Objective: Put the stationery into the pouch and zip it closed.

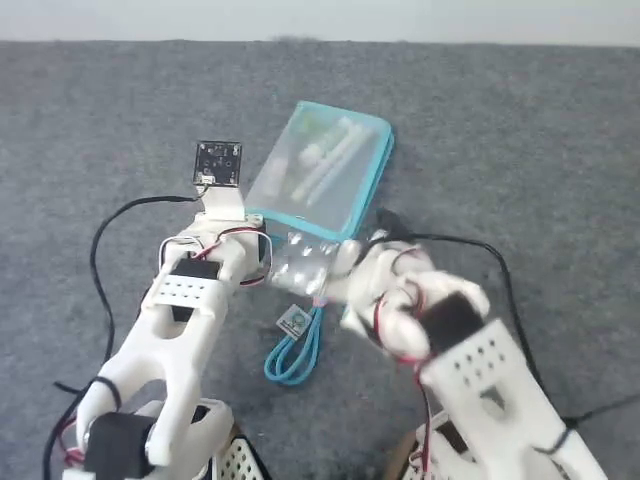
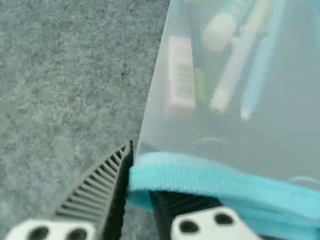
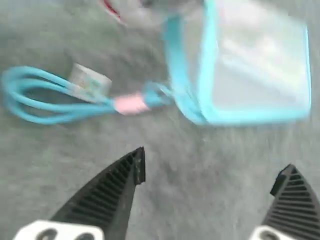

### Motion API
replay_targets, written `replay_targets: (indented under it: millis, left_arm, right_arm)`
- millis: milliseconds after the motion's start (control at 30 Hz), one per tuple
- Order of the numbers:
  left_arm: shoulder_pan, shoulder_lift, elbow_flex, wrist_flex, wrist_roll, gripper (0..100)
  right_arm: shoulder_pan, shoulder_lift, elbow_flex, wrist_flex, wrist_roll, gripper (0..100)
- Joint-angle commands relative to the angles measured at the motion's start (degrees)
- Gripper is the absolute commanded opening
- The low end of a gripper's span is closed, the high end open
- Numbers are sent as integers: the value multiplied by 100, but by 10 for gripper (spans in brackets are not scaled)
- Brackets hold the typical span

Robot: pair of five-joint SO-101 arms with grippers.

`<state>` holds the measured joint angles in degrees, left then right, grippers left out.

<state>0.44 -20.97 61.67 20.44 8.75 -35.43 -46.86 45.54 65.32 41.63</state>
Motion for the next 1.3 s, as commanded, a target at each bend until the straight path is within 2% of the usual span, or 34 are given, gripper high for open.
replay_targets:
  millis: [0, 400, 733, 1033, 1167, 1267]
  left_arm:
    - [18, -70, -251, -9, 0, 9]
    - [26, -62, -251, -9, 0, 9]
    - [53, -62, -251, -9, 0, 10]
    - [62, -62, -242, -9, 0, 10]
    - [70, -62, -233, -9, 0, 10]
    - [97, -62, -224, -9, -167, 11]
  right_arm:
    - [242, 409, 281, -857, 316, 388]
    - [224, 1859, 299, -2316, 316, 388]
    - [224, 2308, 299, -3187, 352, 385]
    - [224, 2396, 299, -3697, 316, 178]
    - [224, 2387, 167, -3626, 308, 125]
    - [224, 2396, -79, -3371, 273, 31]
